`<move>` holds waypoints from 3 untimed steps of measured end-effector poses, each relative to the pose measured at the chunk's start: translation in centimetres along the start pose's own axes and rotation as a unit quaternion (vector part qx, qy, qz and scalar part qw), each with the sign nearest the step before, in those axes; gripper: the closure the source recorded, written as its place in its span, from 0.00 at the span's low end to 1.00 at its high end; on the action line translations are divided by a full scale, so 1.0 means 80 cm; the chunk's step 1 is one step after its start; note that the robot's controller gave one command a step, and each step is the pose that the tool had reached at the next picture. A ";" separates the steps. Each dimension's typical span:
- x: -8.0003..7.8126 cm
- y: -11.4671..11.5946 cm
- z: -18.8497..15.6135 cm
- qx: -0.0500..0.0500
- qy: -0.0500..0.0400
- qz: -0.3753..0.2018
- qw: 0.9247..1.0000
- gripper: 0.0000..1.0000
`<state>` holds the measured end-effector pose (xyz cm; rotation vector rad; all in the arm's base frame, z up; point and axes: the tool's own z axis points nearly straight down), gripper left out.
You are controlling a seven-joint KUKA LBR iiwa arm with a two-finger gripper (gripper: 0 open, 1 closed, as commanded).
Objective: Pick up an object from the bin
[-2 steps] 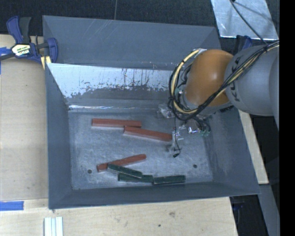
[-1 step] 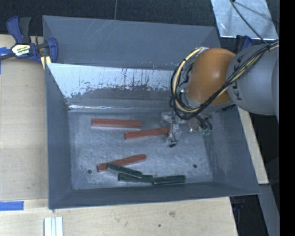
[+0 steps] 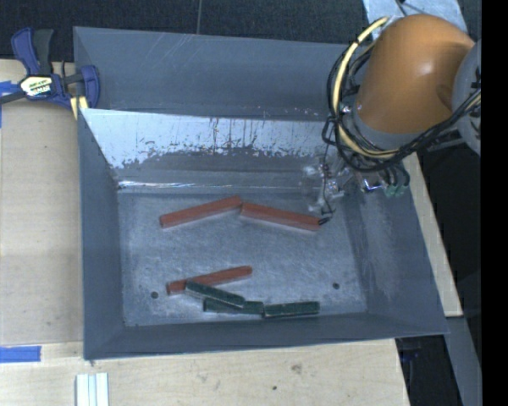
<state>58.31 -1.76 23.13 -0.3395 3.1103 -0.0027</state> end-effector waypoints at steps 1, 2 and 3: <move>0.002 0.001 0.006 -0.001 0.004 0.000 1.000 0.00; -0.005 -0.001 0.184 -0.002 0.006 -0.114 0.993 0.00; -0.042 -0.062 0.201 0.000 0.003 -0.101 0.995 0.00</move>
Offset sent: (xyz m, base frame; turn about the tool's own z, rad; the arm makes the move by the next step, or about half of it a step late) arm 0.0000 0.0000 0.0000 0.0000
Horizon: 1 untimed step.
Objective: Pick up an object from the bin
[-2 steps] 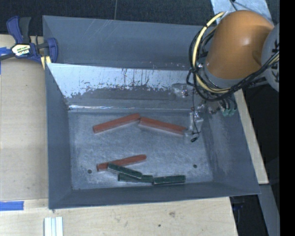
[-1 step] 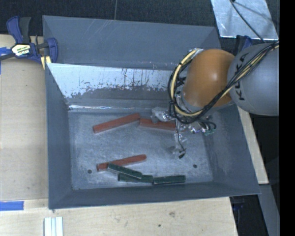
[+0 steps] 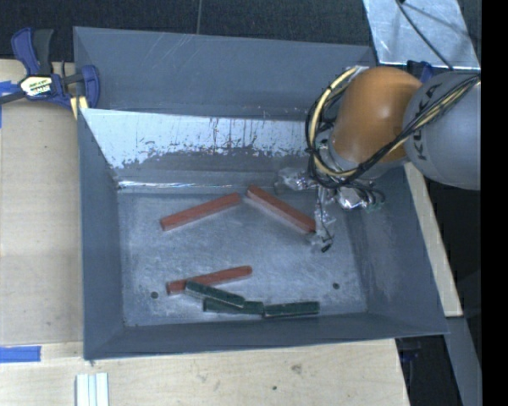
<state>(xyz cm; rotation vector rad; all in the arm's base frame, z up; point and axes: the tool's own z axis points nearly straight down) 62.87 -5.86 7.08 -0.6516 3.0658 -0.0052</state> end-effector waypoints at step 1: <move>0.018 0.019 0.000 -0.002 0.002 0.070 0.998 0.00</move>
Offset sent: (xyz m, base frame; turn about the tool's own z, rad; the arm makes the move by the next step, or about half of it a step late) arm -0.0201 0.0088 -0.0008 0.1390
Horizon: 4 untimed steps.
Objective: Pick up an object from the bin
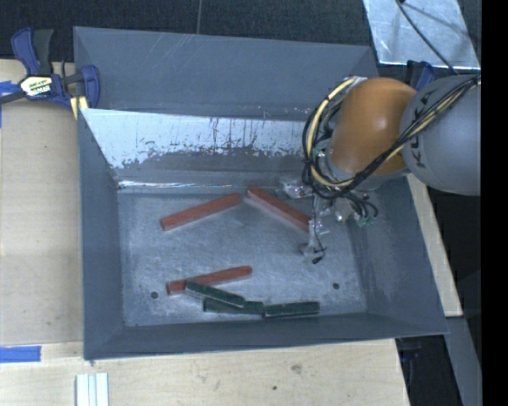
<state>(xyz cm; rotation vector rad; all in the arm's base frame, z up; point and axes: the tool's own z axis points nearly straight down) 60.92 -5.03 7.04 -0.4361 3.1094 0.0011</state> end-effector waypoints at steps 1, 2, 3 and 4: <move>0.006 -0.006 -0.008 0.000 0.001 0.121 0.993 0.00; 0.014 -0.008 0.000 0.000 0.001 0.123 0.992 0.00; 0.012 -0.009 -0.003 0.001 -0.001 0.122 0.993 1.00; 0.020 -0.021 -0.185 0.003 -0.004 -0.081 0.997 1.00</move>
Offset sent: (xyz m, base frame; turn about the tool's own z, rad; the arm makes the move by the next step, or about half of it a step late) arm -0.0038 -0.0052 0.0060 0.2415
